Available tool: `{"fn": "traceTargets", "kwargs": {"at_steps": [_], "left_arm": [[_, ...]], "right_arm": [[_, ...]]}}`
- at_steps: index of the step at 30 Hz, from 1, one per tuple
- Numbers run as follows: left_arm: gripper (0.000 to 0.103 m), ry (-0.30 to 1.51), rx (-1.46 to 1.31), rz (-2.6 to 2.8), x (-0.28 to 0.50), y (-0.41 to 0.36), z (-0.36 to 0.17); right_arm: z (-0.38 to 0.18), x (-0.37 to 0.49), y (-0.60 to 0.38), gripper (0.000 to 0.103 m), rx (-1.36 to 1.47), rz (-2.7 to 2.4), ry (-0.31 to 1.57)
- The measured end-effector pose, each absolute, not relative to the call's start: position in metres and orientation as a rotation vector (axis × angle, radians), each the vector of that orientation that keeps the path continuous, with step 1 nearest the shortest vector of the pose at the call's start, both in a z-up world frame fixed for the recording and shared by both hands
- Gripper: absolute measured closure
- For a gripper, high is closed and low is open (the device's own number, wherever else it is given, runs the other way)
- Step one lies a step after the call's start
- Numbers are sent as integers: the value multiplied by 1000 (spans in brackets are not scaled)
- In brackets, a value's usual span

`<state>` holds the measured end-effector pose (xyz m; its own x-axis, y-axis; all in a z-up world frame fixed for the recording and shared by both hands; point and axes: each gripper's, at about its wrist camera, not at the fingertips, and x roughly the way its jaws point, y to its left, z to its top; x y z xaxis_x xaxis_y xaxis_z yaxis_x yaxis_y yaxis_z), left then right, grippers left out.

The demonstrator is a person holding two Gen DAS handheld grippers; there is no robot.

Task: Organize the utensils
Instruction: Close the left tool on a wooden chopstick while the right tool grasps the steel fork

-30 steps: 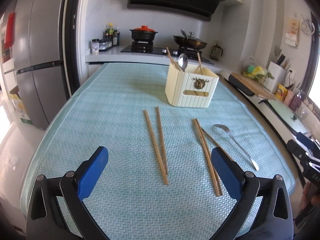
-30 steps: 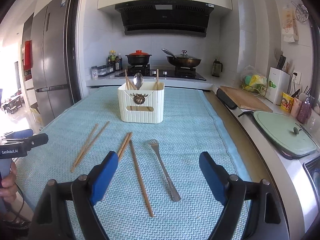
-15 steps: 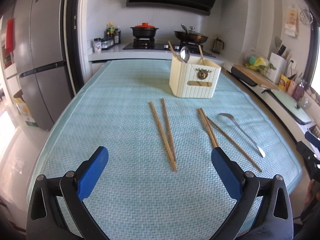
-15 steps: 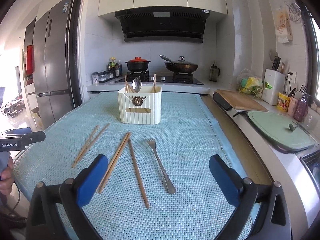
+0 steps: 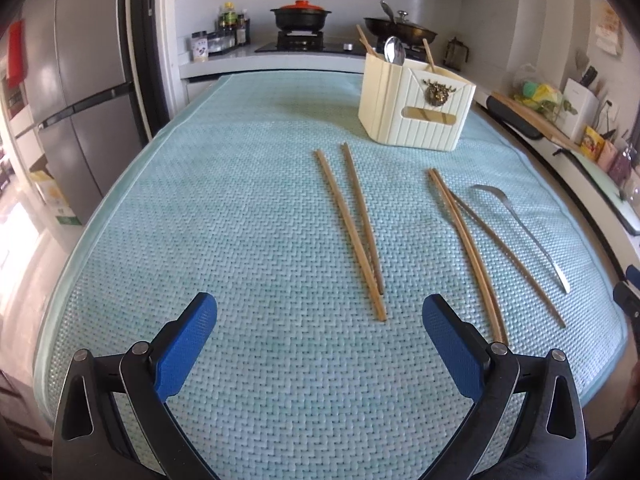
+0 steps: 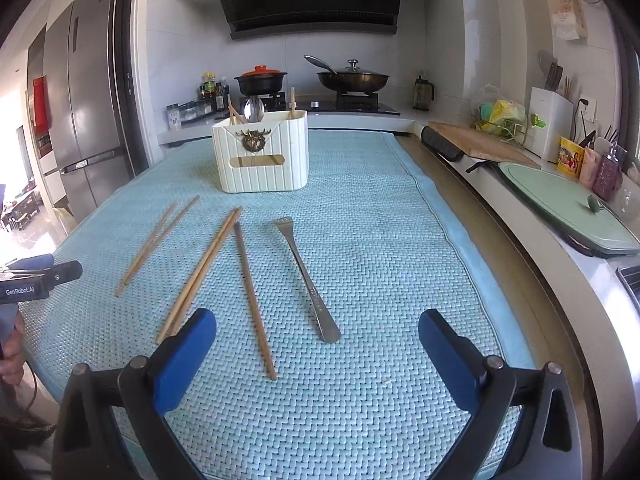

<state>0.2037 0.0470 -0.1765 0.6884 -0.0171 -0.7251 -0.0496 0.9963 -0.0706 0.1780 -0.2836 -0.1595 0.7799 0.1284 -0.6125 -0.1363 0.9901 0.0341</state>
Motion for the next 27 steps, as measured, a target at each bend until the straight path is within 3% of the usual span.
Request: {"fn": "traceTargets", "kwargs": {"at_steps": [8,22,27], "left_arm": [[1,858,-144,24,239,60,-185],[2,949,-102,97,390,64,-198],[17,1030,-76,121,409,65,-217]], "right_arm": [[-165,191,-283,0,8,176,689],[-163,193,-285,0,28,185,696],[-163,192,-290,0,39,187,697]]}}
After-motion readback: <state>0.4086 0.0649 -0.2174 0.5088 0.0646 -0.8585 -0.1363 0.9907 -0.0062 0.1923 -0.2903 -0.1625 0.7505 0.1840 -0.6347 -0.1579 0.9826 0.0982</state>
